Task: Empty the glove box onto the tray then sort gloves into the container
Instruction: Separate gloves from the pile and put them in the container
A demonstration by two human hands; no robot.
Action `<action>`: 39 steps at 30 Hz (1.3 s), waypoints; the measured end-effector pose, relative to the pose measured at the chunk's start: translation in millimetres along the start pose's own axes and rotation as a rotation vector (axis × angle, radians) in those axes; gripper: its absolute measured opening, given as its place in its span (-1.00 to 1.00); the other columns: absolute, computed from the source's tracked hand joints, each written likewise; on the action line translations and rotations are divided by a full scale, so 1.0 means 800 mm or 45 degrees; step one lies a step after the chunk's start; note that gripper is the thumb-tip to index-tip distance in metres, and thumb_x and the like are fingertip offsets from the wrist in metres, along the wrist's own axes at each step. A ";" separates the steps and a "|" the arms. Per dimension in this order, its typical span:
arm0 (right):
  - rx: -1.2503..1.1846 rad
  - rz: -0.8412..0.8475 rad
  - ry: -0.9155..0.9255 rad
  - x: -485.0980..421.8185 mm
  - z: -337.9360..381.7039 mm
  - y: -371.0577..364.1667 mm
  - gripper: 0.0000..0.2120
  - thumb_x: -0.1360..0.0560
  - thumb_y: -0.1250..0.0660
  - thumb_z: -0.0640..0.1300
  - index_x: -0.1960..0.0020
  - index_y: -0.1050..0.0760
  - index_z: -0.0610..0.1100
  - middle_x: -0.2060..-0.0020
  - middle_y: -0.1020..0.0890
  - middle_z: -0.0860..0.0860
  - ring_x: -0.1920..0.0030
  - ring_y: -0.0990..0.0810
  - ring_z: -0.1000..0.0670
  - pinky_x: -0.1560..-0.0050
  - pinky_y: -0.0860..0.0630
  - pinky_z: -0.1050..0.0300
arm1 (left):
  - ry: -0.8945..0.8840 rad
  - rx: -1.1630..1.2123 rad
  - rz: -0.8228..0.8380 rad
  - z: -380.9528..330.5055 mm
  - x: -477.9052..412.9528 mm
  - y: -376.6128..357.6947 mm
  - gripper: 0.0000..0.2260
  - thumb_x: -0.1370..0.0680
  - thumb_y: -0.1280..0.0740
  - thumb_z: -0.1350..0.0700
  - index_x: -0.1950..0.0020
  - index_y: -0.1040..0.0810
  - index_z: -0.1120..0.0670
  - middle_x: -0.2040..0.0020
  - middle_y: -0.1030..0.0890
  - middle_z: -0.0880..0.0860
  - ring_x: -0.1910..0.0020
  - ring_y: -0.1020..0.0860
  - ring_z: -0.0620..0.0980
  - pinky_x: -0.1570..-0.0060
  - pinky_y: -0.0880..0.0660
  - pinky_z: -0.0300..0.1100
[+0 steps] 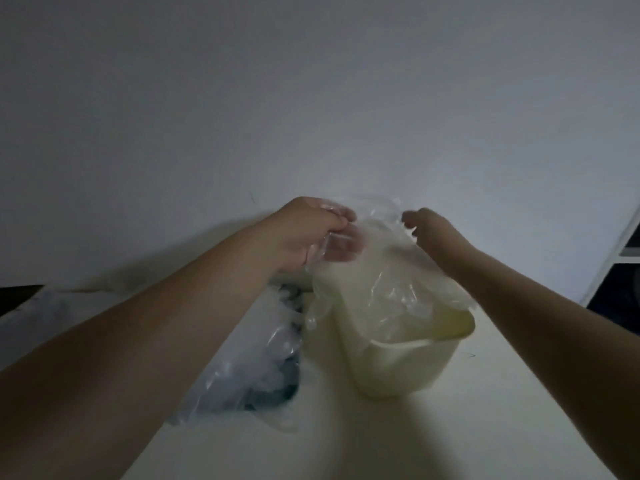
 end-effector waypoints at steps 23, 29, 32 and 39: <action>0.643 0.918 0.154 0.063 0.057 -0.110 -0.46 -0.69 -0.18 0.03 -0.64 -0.19 0.02 -0.57 -0.34 -0.08 -0.53 -0.34 -0.18 -0.51 -0.27 -0.13 | -0.210 -0.623 -0.506 0.057 0.026 0.085 -0.87 -0.57 -0.42 0.20 -0.06 -0.67 0.00 -0.02 -0.69 -0.02 0.00 -0.65 -0.06 -0.01 -0.58 -0.23; 0.689 0.813 0.217 0.067 0.075 -0.089 -0.40 -0.64 -0.27 0.05 -0.64 -0.21 0.00 -0.58 -0.33 -0.04 -0.53 -0.35 -0.13 -0.52 -0.31 -0.07 | 0.043 -1.591 -0.314 0.139 0.086 0.154 -0.69 -0.62 -0.38 0.02 -0.37 -0.57 -0.06 -0.38 -0.56 -0.03 -0.24 -0.57 0.03 -0.31 -0.47 -0.10; 0.621 0.510 0.247 0.069 0.102 -0.051 -0.46 -0.65 -0.24 0.07 -0.58 -0.31 -0.06 -0.54 -0.40 -0.04 -0.49 -0.41 -0.13 -0.48 -0.37 -0.06 | 0.080 -1.621 -0.241 0.172 0.102 0.172 -0.78 -0.66 -0.31 0.10 -0.29 -0.60 -0.06 -0.36 -0.59 0.02 -0.25 -0.59 0.09 -0.24 -0.49 -0.13; -0.224 0.250 0.438 0.125 0.187 -0.078 -0.62 -0.61 -0.28 -0.18 -0.40 -0.56 -0.03 -0.31 -0.62 0.04 -0.29 -0.60 0.02 -0.32 -0.48 0.16 | -0.176 -1.435 -0.566 0.164 0.127 0.184 -0.70 -0.63 -0.39 0.04 -0.33 -0.65 0.08 -0.28 -0.66 0.00 -0.27 -0.61 0.05 -0.28 -0.44 -0.22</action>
Point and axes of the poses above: each hand's wrist, its own x-axis away from the middle knuckle, its own y-axis out of the back of the hand, z = x × y, the point moved 2 cm from there along -x, towards the middle knuckle
